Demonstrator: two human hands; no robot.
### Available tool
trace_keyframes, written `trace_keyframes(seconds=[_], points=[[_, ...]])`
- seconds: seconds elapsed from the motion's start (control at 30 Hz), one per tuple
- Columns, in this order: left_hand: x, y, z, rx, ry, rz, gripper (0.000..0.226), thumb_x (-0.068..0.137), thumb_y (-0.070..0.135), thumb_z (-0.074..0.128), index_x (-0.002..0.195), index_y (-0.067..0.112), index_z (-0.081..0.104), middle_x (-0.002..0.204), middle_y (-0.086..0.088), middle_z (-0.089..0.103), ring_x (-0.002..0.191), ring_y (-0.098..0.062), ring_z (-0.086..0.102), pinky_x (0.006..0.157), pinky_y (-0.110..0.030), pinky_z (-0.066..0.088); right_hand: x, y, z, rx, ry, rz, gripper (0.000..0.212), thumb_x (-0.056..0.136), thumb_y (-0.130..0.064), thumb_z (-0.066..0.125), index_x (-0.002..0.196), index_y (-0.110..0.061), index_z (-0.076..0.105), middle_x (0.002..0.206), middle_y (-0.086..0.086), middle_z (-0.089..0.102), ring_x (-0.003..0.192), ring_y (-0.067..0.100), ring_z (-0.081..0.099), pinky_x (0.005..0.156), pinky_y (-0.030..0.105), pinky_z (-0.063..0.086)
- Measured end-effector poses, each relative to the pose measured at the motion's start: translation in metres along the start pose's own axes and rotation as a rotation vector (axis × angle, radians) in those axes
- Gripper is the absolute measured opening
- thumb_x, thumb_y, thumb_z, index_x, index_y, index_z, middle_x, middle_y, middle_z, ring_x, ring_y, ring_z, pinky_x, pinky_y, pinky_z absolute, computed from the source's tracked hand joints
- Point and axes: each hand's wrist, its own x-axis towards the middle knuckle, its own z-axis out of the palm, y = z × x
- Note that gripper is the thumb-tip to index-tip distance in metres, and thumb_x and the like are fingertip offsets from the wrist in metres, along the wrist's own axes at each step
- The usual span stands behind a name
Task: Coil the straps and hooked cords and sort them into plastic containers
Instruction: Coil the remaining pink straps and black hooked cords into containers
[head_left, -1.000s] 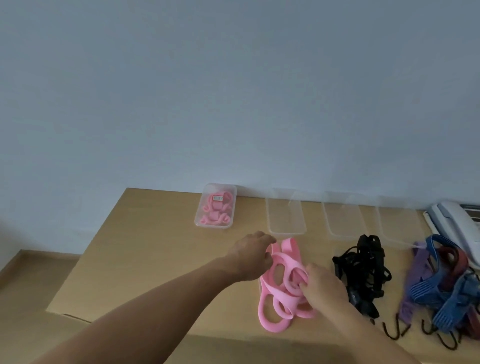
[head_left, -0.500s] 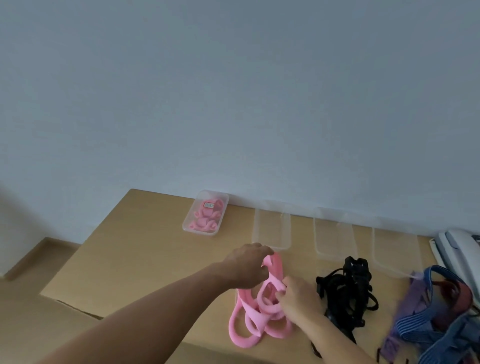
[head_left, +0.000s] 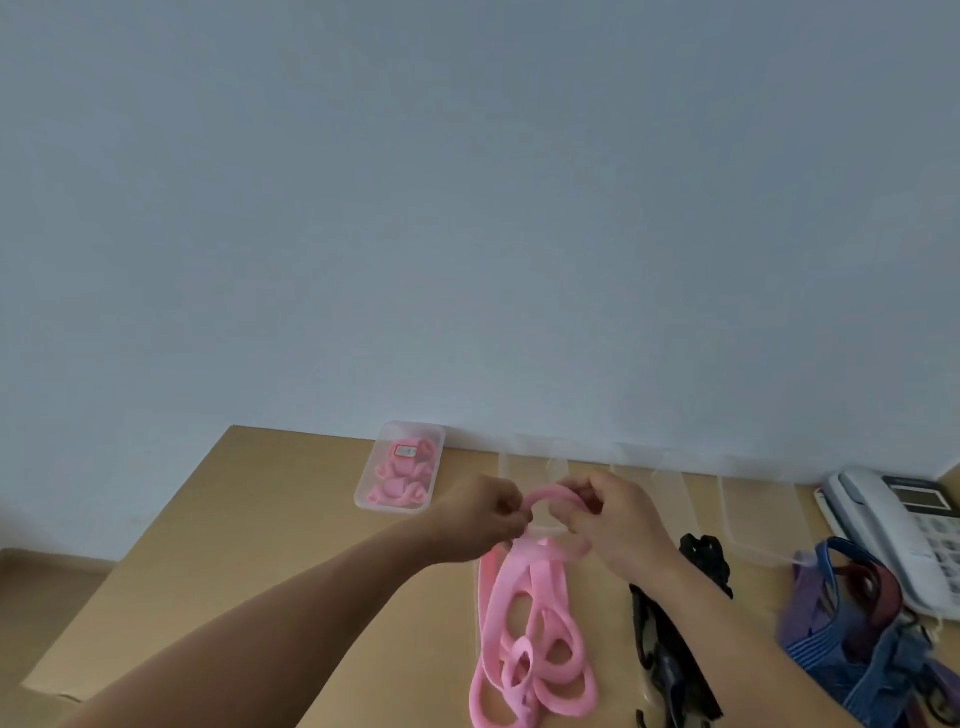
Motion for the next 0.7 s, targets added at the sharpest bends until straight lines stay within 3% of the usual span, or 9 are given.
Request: trace_keyframes(seconds=[0.1,0.17,0.33,0.43,0.57,0.7], points=[[-0.008,0.001,-0.021,-0.269,-0.031,-0.012,0.008,0.093,0.01,0.06,0.085,0.011,0.061,0.076,-0.006,0.072,0.067,-0.016,0.07,0.064,-0.029,0.056,-0.001,-0.02,-0.01,0.102,0.012,-0.023,0.011,0.088,-0.02,0.072,0.088,-0.031,0.072,0.077,-0.006,0.074,0.064,0.006,0.067,0.06,0.024,0.053],[-0.012,0.008,-0.031,-0.31,-0.119,-0.004,0.005,0.091,0.012,0.06,0.095,0.01,0.058,0.083,-0.01,0.075,0.074,-0.023,0.074,0.064,-0.03,0.056,-0.001,-0.034,-0.014,0.111,0.038,-0.063,0.009,0.086,-0.021,0.074,0.087,-0.03,0.074,0.077,-0.007,0.074,0.066,0.008,0.068,0.061,0.021,0.055],[-0.02,0.039,-0.045,-0.368,-0.183,0.042,0.048,0.084,0.054,0.056,0.104,0.011,0.063,0.088,-0.008,0.077,0.091,-0.028,0.072,0.077,-0.033,0.056,-0.003,-0.07,-0.012,0.008,0.004,-0.189,0.007,0.086,-0.023,0.074,0.086,-0.03,0.075,0.077,-0.014,0.072,0.07,0.0,0.066,0.063,0.01,0.048],[-0.024,0.047,-0.048,-0.498,-0.209,0.025,0.05,0.089,0.05,0.049,0.099,0.005,0.067,0.087,-0.016,0.074,0.085,-0.034,0.072,0.082,-0.046,0.057,-0.006,-0.08,-0.016,-0.025,0.073,-0.222,0.008,0.085,-0.02,0.075,0.086,-0.027,0.073,0.078,-0.015,0.073,0.074,0.001,0.067,0.068,0.011,0.05],[-0.029,0.044,-0.049,-0.589,-0.233,0.032,0.043,0.097,0.045,0.047,0.094,0.008,0.07,0.088,-0.014,0.073,0.081,-0.031,0.071,0.078,-0.049,0.059,-0.013,-0.079,-0.018,0.005,0.069,-0.188,0.003,0.086,-0.023,0.074,0.086,-0.025,0.072,0.076,-0.013,0.071,0.067,0.004,0.065,0.063,0.014,0.051],[-0.031,0.042,-0.052,-0.608,-0.204,0.033,0.04,0.096,0.045,0.049,0.093,0.012,0.071,0.091,-0.012,0.073,0.08,-0.032,0.071,0.078,-0.05,0.059,-0.015,-0.076,-0.02,0.078,-0.018,-0.081,0.03,0.1,-0.026,0.054,0.08,-0.01,0.069,0.063,-0.003,0.067,0.05,0.007,0.054,0.054,0.025,0.045]])
